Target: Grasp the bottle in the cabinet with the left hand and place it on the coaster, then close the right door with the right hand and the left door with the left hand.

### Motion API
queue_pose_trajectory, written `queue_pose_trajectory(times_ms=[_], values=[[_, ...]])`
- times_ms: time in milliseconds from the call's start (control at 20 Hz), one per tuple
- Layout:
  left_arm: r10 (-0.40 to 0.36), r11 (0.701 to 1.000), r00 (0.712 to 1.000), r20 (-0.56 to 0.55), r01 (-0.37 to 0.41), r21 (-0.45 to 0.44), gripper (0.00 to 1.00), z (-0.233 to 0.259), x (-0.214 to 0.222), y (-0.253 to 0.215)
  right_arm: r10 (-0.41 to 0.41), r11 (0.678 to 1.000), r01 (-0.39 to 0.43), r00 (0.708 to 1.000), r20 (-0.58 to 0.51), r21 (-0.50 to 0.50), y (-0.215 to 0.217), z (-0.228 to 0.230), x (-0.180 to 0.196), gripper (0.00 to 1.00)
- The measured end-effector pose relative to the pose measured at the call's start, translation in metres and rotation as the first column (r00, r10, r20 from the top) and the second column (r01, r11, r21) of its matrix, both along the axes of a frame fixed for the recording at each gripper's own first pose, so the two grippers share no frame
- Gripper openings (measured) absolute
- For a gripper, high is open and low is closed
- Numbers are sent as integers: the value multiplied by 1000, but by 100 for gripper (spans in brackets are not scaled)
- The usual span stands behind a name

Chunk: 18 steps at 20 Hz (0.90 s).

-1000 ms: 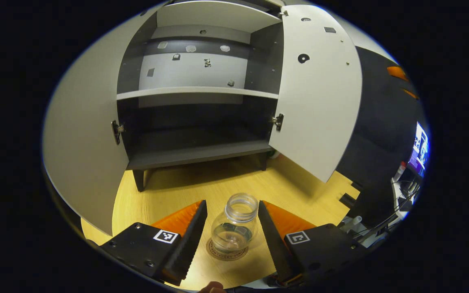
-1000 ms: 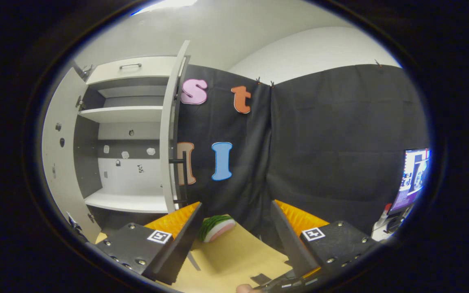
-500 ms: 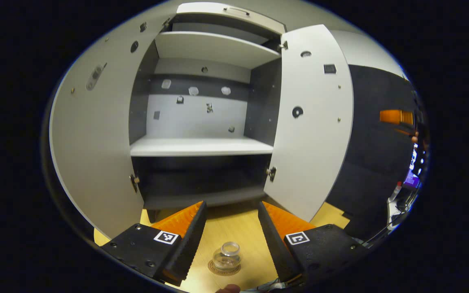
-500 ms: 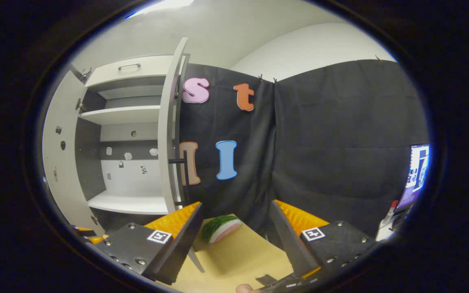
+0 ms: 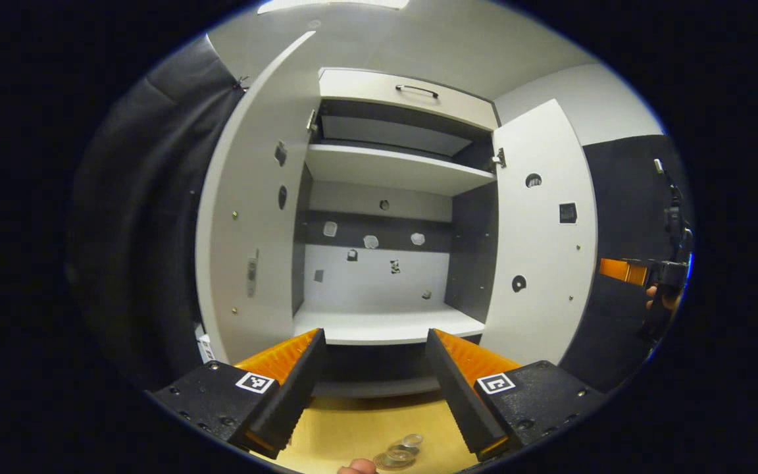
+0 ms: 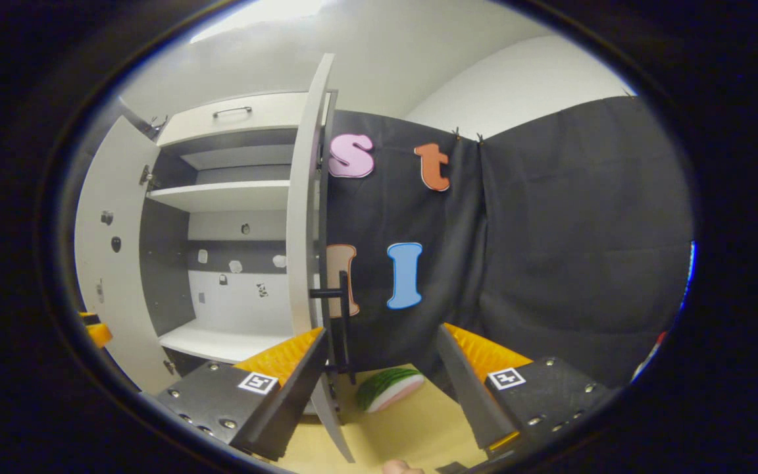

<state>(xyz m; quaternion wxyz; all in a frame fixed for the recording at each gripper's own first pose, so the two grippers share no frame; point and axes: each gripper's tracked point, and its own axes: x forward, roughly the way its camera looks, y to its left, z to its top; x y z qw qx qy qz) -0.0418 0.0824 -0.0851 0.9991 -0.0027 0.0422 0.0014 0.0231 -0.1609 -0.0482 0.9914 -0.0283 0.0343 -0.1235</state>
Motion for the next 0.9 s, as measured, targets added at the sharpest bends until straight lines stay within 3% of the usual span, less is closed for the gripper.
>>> queue_pose_trajectory(times_ms=[150,300,350,400,650,900], values=[[58,998,998,5,-58,17,96,2,-6,16,21,999,-21,1000,-5,33,4,0,12,100],[81,996,997,-5,-81,-20,96,-8,-9,19,65,997,-65,998,-4,39,11,0,17,98],[78,996,997,-22,-79,-41,99,-14,-9,17,79,996,-78,997,-11,41,14,-1,17,98],[71,996,997,-33,-73,-59,96,-17,-7,14,88,996,-87,996,-14,35,15,-1,17,98],[27,994,1000,-8,-28,-106,96,-8,9,-1,114,994,-113,993,-21,10,27,3,19,98],[31,997,999,8,-30,-72,96,0,8,-2,239,971,-239,971,-13,23,68,9,31,98]])
